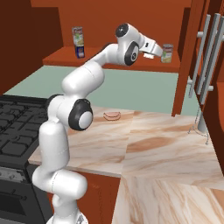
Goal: Stack two cans on top of the other two cans in the cabinet.
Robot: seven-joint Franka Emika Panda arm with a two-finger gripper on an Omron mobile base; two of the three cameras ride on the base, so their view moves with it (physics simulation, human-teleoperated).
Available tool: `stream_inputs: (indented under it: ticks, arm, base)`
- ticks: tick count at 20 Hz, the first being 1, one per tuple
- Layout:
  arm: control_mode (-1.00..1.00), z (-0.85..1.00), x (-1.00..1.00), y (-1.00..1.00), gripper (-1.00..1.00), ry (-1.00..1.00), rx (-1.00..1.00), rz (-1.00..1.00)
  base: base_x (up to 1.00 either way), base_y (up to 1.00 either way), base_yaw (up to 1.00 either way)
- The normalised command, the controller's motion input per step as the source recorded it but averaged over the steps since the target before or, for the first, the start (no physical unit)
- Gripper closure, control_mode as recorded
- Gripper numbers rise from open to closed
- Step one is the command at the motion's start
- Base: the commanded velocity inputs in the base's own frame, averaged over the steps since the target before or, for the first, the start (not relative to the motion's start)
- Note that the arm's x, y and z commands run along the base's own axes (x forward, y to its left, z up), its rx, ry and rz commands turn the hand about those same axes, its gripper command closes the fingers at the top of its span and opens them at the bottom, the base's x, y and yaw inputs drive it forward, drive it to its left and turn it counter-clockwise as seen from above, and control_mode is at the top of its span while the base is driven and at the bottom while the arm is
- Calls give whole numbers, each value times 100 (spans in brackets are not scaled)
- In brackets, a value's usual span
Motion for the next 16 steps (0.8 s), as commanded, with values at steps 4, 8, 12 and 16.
stream_inputs:
  ticks: [4,8,12,16]
  arm:
    - [-100,-4,-5,-7,100,0,0,0]
    - [-100,-9,-17,0,100,0,0,0]
    - [-100,-6,-28,11,100,0,0,0]
    - [-100,1,-35,6,100,-1,0,0]
  base:
    - [0,0,0]
    - [0,0,0]
    - [0,0,0]
    - [0,0,0]
